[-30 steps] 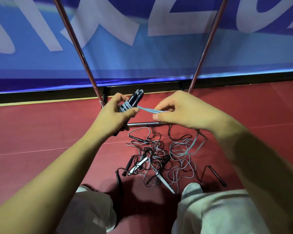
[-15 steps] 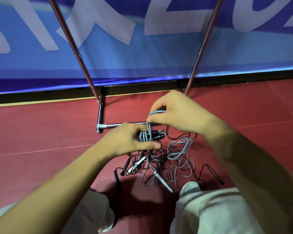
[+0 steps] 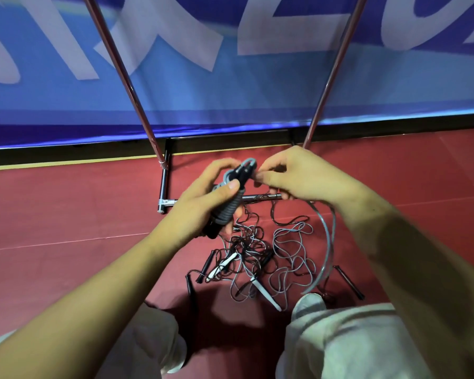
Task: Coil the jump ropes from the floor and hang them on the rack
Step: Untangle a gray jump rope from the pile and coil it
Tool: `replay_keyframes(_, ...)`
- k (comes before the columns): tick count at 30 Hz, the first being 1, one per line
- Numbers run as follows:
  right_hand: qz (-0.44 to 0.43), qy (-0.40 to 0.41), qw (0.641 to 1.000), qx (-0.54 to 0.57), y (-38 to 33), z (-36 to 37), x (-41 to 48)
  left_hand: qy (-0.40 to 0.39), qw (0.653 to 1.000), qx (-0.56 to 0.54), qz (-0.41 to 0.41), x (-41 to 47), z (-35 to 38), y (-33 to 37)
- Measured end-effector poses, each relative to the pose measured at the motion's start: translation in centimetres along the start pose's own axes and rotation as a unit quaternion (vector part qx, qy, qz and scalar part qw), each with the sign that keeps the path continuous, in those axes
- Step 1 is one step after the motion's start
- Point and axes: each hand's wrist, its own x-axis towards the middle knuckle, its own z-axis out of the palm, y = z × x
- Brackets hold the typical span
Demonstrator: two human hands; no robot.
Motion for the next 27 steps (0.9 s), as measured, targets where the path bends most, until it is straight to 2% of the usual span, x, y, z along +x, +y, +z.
replay_keyframes(2, 0.008, -0.023, 1.000, 0.004, 0.0, 0.1, -0.1, 0.023, 1.000, -0.012, 0.005, 0.2, -0.2, 0.2)
replay_keyframes(7, 0.005, -0.010, 1.000, -0.012, 0.1, -0.1, -0.1, 0.085, 0.996, 0.002, -0.017, 0.6, -0.4, 1.0)
replay_keyframes(11, 0.013, -0.029, 0.999, -0.020, 0.0, 0.5, -0.2, 0.148, 0.987, 0.047, -0.027, 0.7, -0.7, 1.4)
replay_keyframes(16, 0.014, -0.003, 0.998, -0.060, -0.5, 0.0, -0.5, 0.202, 0.970, 0.131, -0.028, 1.2, -1.8, 0.7)
replay_keyframes(18, -0.008, -0.031, 0.998, -0.056, -1.2, 0.2, -0.7, 0.209, 0.942, 0.261, -0.008, 1.3, -2.4, 0.0)
replay_keyframes(20, -0.034, -0.047, 0.996, -0.063, -1.8, 0.7, -1.0, 0.207, 0.886, 0.414, -0.008, 1.2, -2.6, -0.4)
replay_keyframes(23, -0.069, -0.051, 0.991, -0.099, -2.2, 1.7, -1.2, 0.187, 0.826, 0.531, -0.033, 1.0, -2.4, -0.7)
replay_keyframes(25, -0.076, -0.038, 0.991, -0.107, -2.4, 1.8, -1.3, 0.139, 0.802, 0.580, -0.025, 0.8, -2.0, -0.9)
replay_keyframes(27, -0.083, -0.020, 0.991, -0.101, -2.4, 1.4, -1.3, 0.060, 0.813, 0.578, -0.040, 0.7, -1.8, -0.7)
